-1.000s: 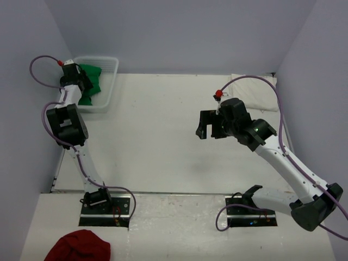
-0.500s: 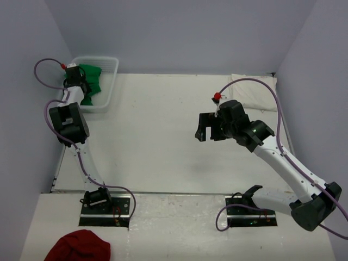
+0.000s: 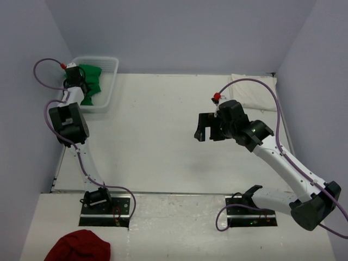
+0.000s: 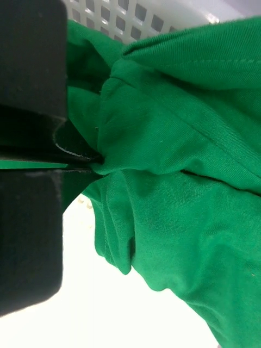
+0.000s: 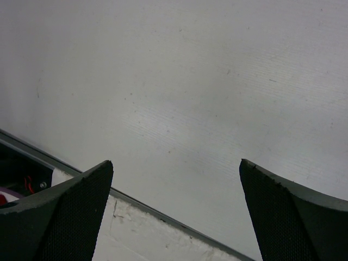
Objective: Fold and stack the t-shirts
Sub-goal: Grab crumpled tshirt from bin with the left arm
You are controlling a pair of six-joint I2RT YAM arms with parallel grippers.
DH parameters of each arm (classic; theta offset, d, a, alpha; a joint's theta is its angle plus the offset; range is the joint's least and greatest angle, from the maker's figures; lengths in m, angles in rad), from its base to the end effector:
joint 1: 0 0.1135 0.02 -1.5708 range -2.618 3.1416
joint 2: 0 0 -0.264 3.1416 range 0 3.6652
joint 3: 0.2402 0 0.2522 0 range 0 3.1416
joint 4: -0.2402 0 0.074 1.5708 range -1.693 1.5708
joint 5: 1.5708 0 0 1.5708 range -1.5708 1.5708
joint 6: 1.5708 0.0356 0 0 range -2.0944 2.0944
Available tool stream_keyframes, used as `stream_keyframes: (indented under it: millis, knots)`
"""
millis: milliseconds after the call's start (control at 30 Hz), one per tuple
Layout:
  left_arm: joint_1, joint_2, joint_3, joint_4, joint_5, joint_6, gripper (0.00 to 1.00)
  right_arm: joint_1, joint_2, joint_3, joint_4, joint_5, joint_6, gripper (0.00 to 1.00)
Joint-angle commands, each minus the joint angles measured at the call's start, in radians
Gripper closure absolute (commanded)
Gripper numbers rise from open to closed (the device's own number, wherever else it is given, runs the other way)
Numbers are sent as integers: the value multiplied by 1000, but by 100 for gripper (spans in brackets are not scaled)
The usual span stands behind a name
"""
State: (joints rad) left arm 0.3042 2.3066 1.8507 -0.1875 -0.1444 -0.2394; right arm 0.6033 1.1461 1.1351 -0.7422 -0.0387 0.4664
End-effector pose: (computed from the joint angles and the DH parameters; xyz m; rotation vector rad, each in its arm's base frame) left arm 0.5050 0.1639 0.1897 -0.6709 2.1092 0.1957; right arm 0.1942 0.1355 0.3364 -0.1839 2.3892 0.5690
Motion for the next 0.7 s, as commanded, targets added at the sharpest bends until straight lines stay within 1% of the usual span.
stream_keyframes:
  millis: [0, 133, 167, 233, 267, 300, 333, 367, 567, 667]
  knots:
    - [-11, -101, -22, 54, 6, 3, 100, 7, 4, 23, 4, 36, 20, 1]
    - [-25, -217, -57, 59, 28, -11, 100, 6, 44, 67, -42, 121, 28, 2]
    - [-30, -239, -61, 54, 31, -14, 100, 6, 55, 90, -52, 150, 26, 7]
    - [-40, -307, -71, 48, 58, -26, 100, 7, 78, 106, -56, 172, 25, 20]
    - [-45, -329, -73, 45, 69, -29, 100, 7, 79, 115, -49, 183, 15, 33]
    - [-56, -349, -70, 37, 80, -31, 100, 6, 80, 117, -46, 195, 17, 68]
    - [-62, -387, -67, 23, 100, -31, 100, 7, 73, 117, -34, 207, 18, 80]
    - [-66, -407, -65, 13, 104, -31, 100, 6, 72, 118, -29, 229, 15, 100]
    - [-105, -591, -100, -20, 146, -40, 100, 6, 87, 140, -55, 304, 21, 100]
    - [-132, -674, -125, -20, 204, -44, 100, 4, 87, 146, -72, 342, 37, 100]
